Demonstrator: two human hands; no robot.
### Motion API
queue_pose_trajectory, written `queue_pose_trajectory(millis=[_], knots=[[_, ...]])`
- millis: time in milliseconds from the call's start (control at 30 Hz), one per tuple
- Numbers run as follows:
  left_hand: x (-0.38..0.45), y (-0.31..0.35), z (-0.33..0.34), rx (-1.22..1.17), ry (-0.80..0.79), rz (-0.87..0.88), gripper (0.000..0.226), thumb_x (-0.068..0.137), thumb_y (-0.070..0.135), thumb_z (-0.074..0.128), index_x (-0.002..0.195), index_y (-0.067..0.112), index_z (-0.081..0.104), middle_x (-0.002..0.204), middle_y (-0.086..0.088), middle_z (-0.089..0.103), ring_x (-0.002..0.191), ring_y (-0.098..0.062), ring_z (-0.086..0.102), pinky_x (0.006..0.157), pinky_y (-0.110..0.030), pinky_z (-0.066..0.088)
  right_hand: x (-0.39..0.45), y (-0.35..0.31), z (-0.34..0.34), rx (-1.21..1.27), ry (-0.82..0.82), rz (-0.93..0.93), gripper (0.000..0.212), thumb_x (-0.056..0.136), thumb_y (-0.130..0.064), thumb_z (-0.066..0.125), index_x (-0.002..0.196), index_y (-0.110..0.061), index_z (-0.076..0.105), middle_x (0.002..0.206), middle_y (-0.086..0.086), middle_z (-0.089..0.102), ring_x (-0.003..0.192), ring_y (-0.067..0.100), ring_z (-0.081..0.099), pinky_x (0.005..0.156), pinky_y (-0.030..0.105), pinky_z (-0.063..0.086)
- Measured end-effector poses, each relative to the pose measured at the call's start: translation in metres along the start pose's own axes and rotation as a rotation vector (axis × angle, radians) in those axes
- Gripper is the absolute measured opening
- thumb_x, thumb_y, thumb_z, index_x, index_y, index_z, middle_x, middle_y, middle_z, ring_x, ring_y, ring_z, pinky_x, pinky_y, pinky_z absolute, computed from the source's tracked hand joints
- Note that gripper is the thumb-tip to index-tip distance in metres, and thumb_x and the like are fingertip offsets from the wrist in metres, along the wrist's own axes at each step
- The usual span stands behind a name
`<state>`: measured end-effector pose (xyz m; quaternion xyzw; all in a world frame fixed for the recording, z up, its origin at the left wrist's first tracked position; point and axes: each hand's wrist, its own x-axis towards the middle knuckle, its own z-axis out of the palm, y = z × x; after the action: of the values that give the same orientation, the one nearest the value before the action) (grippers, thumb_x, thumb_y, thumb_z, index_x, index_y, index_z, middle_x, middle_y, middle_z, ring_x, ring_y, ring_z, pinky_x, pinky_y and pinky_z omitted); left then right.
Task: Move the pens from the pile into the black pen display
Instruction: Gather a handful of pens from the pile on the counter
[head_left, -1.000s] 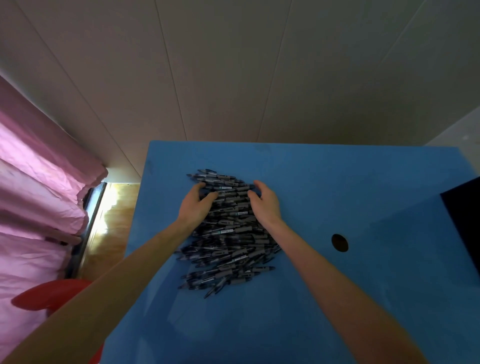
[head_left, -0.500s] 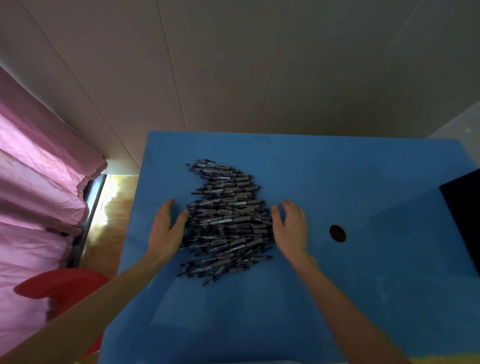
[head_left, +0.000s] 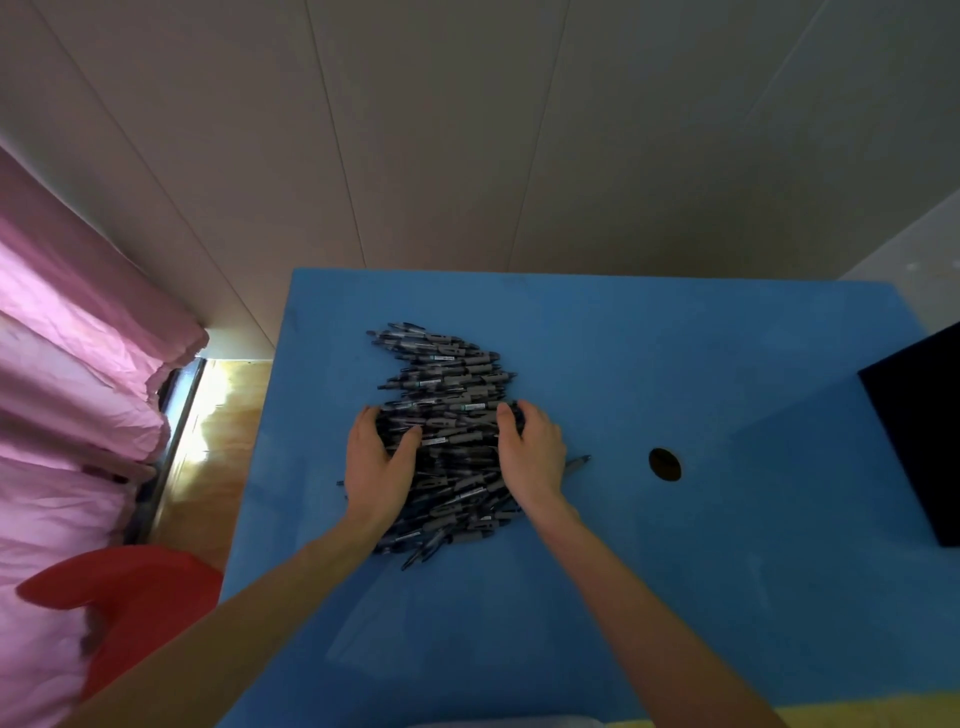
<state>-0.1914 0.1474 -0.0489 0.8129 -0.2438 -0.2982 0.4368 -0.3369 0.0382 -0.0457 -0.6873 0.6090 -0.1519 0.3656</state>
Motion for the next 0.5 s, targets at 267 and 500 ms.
queue_pose_trajectory(millis=[267, 500], knots=[[-0.001, 0.005, 0.01, 0.063, -0.026, -0.017, 0.088, 0.089, 0.057, 0.058, 0.159, 0.019, 0.02, 0.167, 0.0, 0.022, 0.153, -0.019, 0.022, 0.124, -0.048, 0.026, -0.012, -0.007, 0.01, -0.001, 0.004, -0.016, 0.073, 0.1, -0.067, 0.024, 0.144, -0.016, 0.054, 0.134, 0.003, 0.065, 0.129, 0.022, 0.055, 0.117, 0.049, 0.033], [-0.007, -0.002, -0.005, 0.166, 0.007, 0.067, 0.082, 0.1, 0.045, 0.057, 0.161, 0.011, 0.014, 0.17, -0.005, 0.01, 0.156, -0.021, 0.01, 0.127, -0.044, 0.015, -0.02, 0.018, -0.007, -0.084, 0.089, -0.13, 0.063, 0.104, -0.056, 0.036, 0.151, -0.014, 0.042, 0.156, 0.003, 0.044, 0.145, 0.021, 0.036, 0.122, 0.046, 0.028]])
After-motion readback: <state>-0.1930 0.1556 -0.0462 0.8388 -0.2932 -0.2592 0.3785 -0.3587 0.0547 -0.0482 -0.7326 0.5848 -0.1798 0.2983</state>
